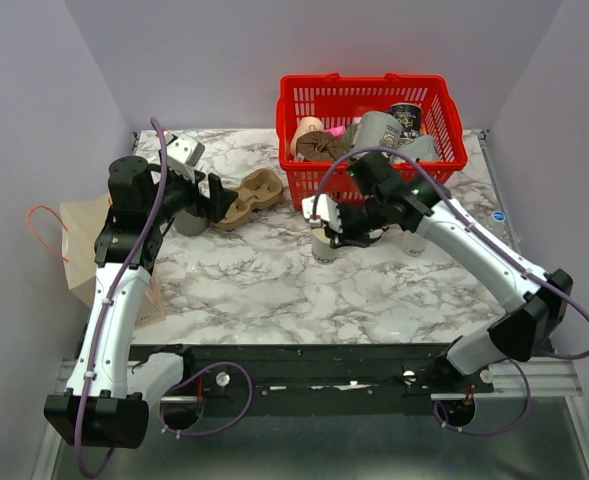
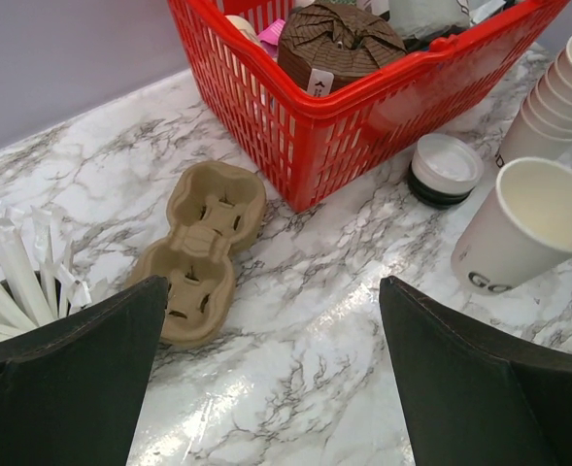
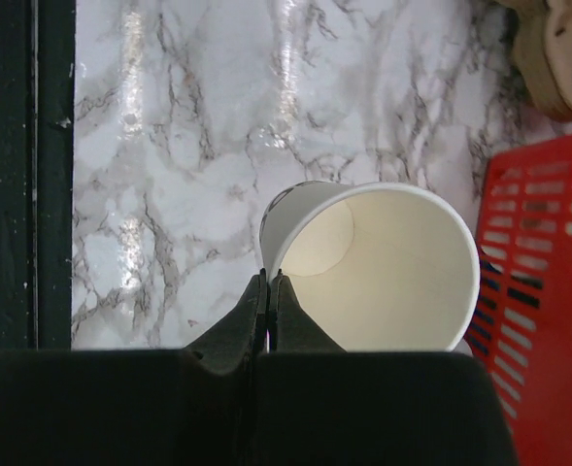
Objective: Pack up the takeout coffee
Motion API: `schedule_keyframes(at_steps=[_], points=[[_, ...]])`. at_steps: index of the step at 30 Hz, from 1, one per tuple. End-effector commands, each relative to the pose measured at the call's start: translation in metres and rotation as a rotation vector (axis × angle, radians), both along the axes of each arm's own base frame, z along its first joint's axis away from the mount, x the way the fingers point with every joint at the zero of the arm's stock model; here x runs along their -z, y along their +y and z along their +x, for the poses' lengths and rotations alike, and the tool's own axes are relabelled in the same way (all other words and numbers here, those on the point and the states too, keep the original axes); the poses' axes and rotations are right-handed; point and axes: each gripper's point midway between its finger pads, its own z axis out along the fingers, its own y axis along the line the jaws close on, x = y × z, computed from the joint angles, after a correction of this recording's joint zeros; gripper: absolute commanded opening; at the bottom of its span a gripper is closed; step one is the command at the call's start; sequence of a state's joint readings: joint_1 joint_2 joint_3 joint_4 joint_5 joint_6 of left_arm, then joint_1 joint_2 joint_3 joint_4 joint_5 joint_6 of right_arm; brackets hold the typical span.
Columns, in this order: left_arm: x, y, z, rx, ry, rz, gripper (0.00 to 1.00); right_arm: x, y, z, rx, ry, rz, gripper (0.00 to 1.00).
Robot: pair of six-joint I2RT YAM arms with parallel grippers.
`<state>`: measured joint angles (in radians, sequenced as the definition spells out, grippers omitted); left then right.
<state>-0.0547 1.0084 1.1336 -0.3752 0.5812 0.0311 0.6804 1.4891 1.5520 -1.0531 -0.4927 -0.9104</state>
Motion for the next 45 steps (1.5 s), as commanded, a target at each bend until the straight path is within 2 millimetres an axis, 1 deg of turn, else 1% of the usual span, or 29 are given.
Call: schedule_keyframes(at_steps=[1,2,3,4,5,6,7,9,10,12,16,21,22,25,26,30,31,33,34,36,37,38,39,40,41,42,43,44,45], points=[[-0.009,0.005,-0.005,-0.024,-0.037,0.033,0.98,0.029,0.039,-0.01,-0.106,0.02,0.002,0.01],[-0.01,0.006,-0.005,-0.025,-0.041,0.035,0.98,0.034,0.044,-0.01,-0.117,0.018,0.002,0.01],[-0.009,0.006,-0.006,-0.024,-0.039,0.038,0.98,0.049,0.044,-0.016,-0.129,0.041,-0.021,0.01],[-0.009,0.006,-0.006,-0.026,-0.042,0.042,0.98,0.053,0.048,-0.021,-0.149,0.042,-0.019,0.01],[-0.011,0.007,-0.006,-0.027,-0.05,0.047,0.99,0.057,0.052,-0.021,-0.154,0.032,-0.002,0.01],[-0.01,0.007,-0.007,-0.027,-0.047,0.051,0.99,0.068,0.051,-0.025,-0.16,0.048,-0.01,0.01],[-0.009,0.008,-0.007,-0.032,-0.048,0.057,0.99,0.071,0.053,-0.029,-0.168,0.052,-0.002,0.01],[-0.01,0.01,-0.008,-0.038,-0.048,0.064,0.99,0.072,0.06,-0.027,-0.171,0.033,0.029,0.01],[-0.009,0.01,-0.009,-0.037,-0.049,0.068,0.99,0.08,0.058,-0.031,-0.173,0.046,0.026,0.01],[-0.008,0.011,-0.01,-0.042,-0.045,0.068,0.99,0.084,0.063,-0.028,-0.17,0.023,0.043,0.01],[-0.007,0.01,-0.009,-0.05,-0.019,0.043,0.99,0.098,0.065,-0.037,-0.218,0.015,0.018,0.04],[-0.01,0.007,-0.007,-0.039,-0.016,0.029,0.99,0.112,0.062,-0.04,-0.227,0.025,-0.007,0.05],[-0.01,0.007,-0.006,-0.039,-0.014,0.029,0.99,0.113,0.062,-0.041,-0.229,0.027,-0.011,0.07],[-0.012,0.007,-0.005,-0.038,-0.017,0.028,0.99,0.112,0.06,-0.042,-0.222,0.026,-0.015,0.21],[-0.013,0.007,-0.004,-0.035,-0.018,0.028,0.99,0.111,0.057,-0.043,-0.222,0.026,-0.022,0.29],[-0.015,0.006,-0.002,-0.031,-0.018,0.025,0.99,0.09,0.051,-0.04,-0.211,-0.025,0.006,0.4],[-0.015,0.005,-0.001,-0.032,-0.018,0.022,0.99,0.078,0.048,-0.038,-0.199,-0.048,0.028,0.42],[-0.016,0.004,0.0,-0.028,-0.014,0.01,0.99,0.066,0.046,-0.033,-0.164,-0.056,0.047,0.44],[-0.019,0.004,0.001,-0.03,-0.021,0.004,0.99,0.05,0.045,-0.021,-0.128,-0.067,0.077,0.44],[-0.019,0.003,0.003,-0.032,-0.018,-0.01,0.99,0.04,0.04,-0.011,-0.053,-0.023,0.081,0.45],[-0.021,0.003,0.005,-0.034,-0.029,-0.016,0.99,0.035,0.031,0.004,0.009,-0.011,0.081,0.45],[-0.022,0.003,0.006,-0.034,-0.035,-0.017,0.99,0.025,0.029,0.017,0.051,-0.006,0.091,0.44],[-0.018,0.002,0.008,-0.037,-0.013,-0.041,0.99,0.023,0.024,0.026,0.122,0.023,0.099,0.44],[-0.02,0.001,0.01,-0.037,-0.009,-0.066,0.99,0.022,0.009,0.046,0.209,0.013,0.086,0.43],[-0.019,0.002,0.012,-0.043,-0.003,-0.079,0.99,0.023,0.003,0.057,0.257,0.012,0.077,0.42],[-0.018,0.002,0.015,-0.047,0.004,-0.089,0.99,0.028,-0.003,0.065,0.301,0.02,0.064,0.41],[-0.021,0.001,0.015,-0.045,0.004,-0.11,0.99,0.033,-0.016,0.078,0.366,0.001,0.033,0.4],[-0.022,0.002,0.017,-0.05,0.001,-0.115,0.99,0.036,-0.021,0.086,0.4,-0.01,0.024,0.39],[-0.022,0.002,0.019,-0.049,0.004,-0.117,0.99,0.045,-0.026,0.089,0.433,-0.002,0.005,0.38]])
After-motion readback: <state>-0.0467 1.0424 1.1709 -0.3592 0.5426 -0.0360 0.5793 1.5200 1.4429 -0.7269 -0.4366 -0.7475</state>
